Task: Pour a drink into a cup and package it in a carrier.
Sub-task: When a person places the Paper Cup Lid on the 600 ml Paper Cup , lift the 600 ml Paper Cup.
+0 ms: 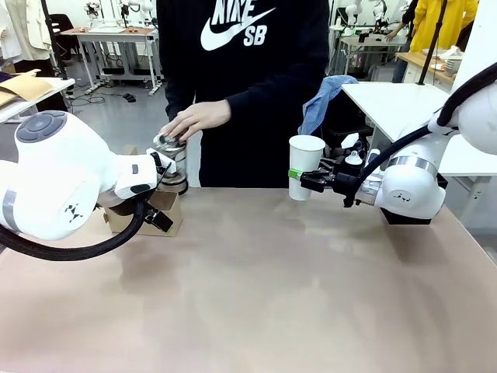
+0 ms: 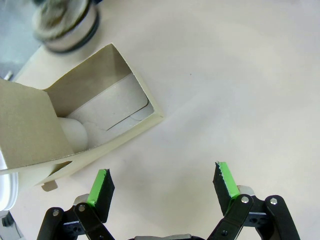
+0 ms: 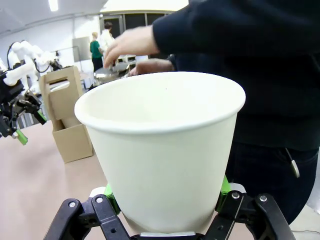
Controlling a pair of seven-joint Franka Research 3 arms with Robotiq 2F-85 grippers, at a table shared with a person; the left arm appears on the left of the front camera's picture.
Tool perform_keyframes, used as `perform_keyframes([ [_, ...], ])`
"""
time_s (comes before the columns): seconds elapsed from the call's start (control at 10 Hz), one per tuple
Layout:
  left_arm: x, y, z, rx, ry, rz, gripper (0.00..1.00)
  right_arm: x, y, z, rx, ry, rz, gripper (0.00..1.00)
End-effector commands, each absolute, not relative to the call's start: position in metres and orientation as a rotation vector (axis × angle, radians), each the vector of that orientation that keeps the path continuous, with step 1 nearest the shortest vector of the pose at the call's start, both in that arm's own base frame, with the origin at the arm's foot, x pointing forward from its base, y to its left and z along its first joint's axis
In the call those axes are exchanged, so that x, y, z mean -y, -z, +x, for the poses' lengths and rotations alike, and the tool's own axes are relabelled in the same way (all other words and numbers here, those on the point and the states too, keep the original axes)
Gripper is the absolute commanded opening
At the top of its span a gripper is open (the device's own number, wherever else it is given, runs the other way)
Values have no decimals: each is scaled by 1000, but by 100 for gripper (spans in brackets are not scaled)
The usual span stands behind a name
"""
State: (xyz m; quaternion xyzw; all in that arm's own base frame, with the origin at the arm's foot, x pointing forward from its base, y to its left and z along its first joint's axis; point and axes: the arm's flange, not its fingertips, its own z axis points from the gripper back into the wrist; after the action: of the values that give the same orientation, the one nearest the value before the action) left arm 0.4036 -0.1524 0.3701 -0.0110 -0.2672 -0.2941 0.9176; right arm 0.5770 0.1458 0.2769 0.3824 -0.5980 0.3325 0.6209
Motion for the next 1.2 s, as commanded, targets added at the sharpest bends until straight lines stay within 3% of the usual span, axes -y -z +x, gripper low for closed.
perform_keyframes([
  [0.0, 152, -370, 404, 550, 604, -25, 100, -149, -279, 577, 1379, -751, 879, 81],
  [1.1, 152, -370, 404, 550, 604, -25, 100, -149, -279, 577, 1379, -751, 879, 81],
])
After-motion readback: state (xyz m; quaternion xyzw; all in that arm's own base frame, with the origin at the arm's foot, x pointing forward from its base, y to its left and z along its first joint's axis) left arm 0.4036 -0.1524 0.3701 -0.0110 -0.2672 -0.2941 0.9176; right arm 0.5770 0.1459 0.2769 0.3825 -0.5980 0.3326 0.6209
